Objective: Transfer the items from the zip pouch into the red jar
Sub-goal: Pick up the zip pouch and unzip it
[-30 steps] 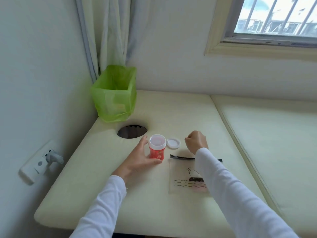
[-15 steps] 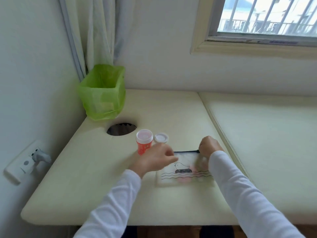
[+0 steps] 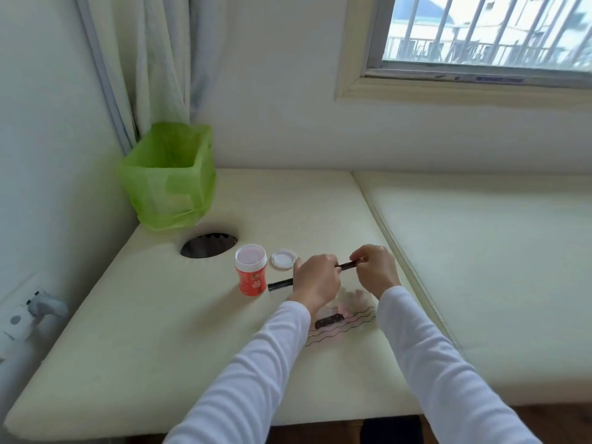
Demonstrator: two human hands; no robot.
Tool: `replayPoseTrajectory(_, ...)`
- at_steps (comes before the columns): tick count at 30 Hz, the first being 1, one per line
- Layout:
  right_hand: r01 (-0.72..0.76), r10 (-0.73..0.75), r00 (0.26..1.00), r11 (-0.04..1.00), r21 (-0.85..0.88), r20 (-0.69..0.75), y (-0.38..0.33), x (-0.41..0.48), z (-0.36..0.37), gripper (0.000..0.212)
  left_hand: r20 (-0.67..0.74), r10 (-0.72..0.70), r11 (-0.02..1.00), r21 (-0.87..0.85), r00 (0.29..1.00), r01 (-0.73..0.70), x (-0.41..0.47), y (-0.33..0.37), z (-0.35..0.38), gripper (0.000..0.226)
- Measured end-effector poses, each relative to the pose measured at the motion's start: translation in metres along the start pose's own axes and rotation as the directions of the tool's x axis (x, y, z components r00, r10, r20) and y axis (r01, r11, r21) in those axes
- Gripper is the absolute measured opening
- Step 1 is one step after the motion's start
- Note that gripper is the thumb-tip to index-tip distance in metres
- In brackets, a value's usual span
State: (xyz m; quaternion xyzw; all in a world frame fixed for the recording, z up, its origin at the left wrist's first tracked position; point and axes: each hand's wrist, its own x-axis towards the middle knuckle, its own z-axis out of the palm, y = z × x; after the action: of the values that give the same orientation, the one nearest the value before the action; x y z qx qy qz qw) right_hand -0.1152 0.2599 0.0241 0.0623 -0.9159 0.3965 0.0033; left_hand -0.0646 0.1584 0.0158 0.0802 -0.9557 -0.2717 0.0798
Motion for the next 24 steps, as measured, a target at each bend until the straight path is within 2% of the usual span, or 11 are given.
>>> replayPoseTrajectory(4, -0.017, 0.014, 0.992, 1.000, -0.021, -0.124, -0.001, 0.003, -0.003, 0.035, -0.050, 0.043, 0.983, 0.179, 0.998, -0.033, -0.006, -0.005, -0.024, 0.023)
replayPoseTrajectory(7, -0.033, 0.027, 0.976, 0.999, -0.024, -0.216, -0.002, 0.005, -0.008, 0.036, -0.117, 0.049, 0.969, 0.247, 0.992, -0.018, -0.009, -0.005, -0.039, 0.021)
replayPoseTrajectory(10, -0.013, -0.011, 0.959, 0.996, -0.084, -0.281, -0.007, 0.003, -0.014, 0.036, -0.166, 0.027, 0.988, 0.153, 0.986, -0.002, -0.009, -0.006, -0.053, 0.022)
replayPoseTrajectory(13, 0.078, -0.141, 0.945, 0.974, -0.214, -0.295, -0.015, -0.003, -0.018, 0.033, -0.205, 0.024, 1.000, -0.002, 0.979, -0.025, -0.006, -0.008, -0.061, 0.023)
replayPoseTrajectory(15, 0.195, -0.272, 0.930, 0.936, -0.294, -0.247, -0.023, -0.007, -0.019, 0.028, -0.219, 0.036, 0.995, -0.080, 0.975, -0.055, -0.003, -0.009, -0.063, 0.021)
replayPoseTrajectory(17, 0.304, -0.364, 0.924, 0.888, -0.344, -0.122, -0.032, -0.009, -0.020, 0.026, -0.215, 0.054, 0.987, -0.139, 0.975, -0.085, 0.000, -0.009, -0.064, 0.020)
replayPoseTrajectory(20, 0.362, -0.385, 0.923, 0.850, -0.383, 0.018, -0.044, -0.011, -0.022, 0.026, -0.214, 0.063, 0.972, -0.209, 0.975, -0.109, 0.003, -0.010, -0.064, 0.019)
replayPoseTrajectory(22, 0.356, -0.388, 0.922, 0.858, -0.370, -0.012, -0.052, -0.013, -0.025, 0.025, -0.263, 0.065, 0.966, -0.226, 0.962, -0.127, 0.006, -0.012, -0.063, 0.022)
replayPoseTrajectory(24, 0.331, -0.383, 0.919, 0.879, -0.344, -0.095, -0.060, -0.016, -0.030, 0.024, -0.355, 0.018, 0.964, -0.244, 0.935, -0.111, 0.004, -0.013, -0.062, 0.043)
